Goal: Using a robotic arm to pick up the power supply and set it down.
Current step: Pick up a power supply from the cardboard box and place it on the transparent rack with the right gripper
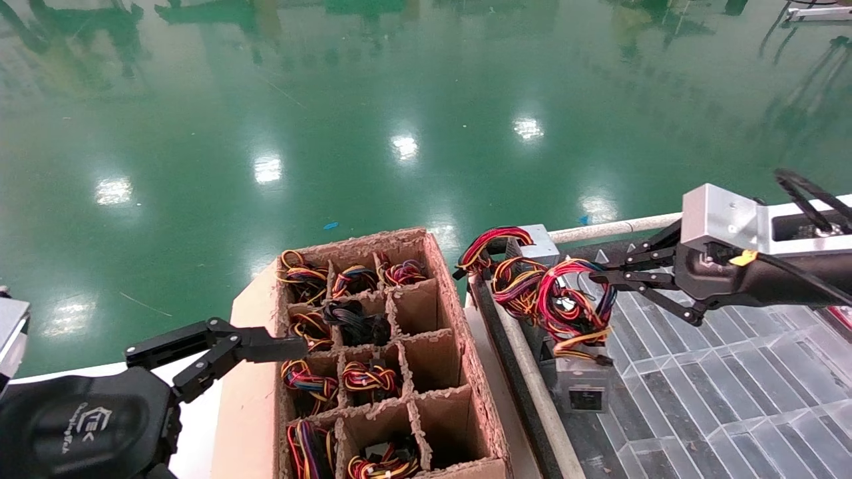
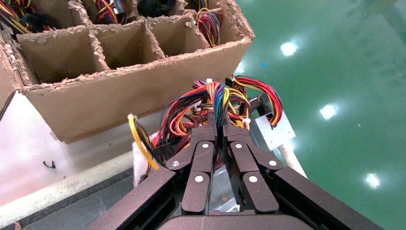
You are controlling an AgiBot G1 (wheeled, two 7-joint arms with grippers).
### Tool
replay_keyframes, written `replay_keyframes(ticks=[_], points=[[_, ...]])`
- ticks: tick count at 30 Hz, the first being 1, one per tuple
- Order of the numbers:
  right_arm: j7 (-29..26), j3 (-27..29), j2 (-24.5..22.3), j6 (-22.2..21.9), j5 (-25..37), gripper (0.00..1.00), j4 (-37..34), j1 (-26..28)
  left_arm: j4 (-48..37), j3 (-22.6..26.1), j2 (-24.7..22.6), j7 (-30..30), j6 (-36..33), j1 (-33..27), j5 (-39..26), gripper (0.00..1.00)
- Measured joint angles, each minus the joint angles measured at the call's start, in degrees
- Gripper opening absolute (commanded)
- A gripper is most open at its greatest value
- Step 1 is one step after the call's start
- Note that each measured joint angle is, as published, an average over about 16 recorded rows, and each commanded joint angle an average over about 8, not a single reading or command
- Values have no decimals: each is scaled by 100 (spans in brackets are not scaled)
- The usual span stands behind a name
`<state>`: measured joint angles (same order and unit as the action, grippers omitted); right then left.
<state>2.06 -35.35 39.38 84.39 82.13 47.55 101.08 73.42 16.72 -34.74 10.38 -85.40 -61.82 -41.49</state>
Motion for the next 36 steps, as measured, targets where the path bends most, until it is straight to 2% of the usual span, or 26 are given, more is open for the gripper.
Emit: replay_keyframes(ticks=[19, 36], points=[[401, -128, 436, 377, -80, 0, -599, 181, 0, 6, 3, -3, 3, -1, 4, 100], [1012, -167, 449, 316, -85, 0, -1517, 96, 0, 12, 5, -6, 5, -3, 8, 100]])
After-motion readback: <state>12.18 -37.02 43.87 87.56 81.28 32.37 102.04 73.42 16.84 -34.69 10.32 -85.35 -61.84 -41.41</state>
